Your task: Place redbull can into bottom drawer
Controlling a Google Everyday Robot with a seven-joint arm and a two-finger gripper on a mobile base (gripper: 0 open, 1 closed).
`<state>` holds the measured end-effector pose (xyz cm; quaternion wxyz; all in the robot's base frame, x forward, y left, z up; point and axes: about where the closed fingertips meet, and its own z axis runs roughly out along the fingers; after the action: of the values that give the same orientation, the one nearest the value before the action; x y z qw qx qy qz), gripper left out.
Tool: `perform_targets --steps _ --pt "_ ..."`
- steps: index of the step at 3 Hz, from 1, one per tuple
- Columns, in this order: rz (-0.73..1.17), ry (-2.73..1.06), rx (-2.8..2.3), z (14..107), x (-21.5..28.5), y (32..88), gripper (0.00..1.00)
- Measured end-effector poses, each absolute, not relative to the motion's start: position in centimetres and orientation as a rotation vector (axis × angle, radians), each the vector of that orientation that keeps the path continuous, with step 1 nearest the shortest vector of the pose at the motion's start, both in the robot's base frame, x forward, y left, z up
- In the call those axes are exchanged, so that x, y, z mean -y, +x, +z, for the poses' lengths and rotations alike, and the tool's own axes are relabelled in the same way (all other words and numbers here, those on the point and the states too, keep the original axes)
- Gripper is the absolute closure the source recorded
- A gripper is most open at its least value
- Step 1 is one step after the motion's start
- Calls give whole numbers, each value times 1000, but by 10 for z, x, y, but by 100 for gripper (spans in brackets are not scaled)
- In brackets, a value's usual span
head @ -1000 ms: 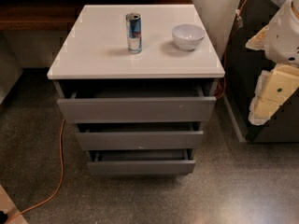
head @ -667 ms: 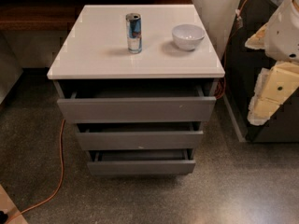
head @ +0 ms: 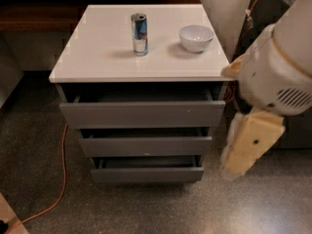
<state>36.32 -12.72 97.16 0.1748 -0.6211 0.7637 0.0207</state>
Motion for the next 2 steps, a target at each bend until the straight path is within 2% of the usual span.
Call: perform_targets --steps 2 --pt "138 -1837 -2074 880 74 342 0"
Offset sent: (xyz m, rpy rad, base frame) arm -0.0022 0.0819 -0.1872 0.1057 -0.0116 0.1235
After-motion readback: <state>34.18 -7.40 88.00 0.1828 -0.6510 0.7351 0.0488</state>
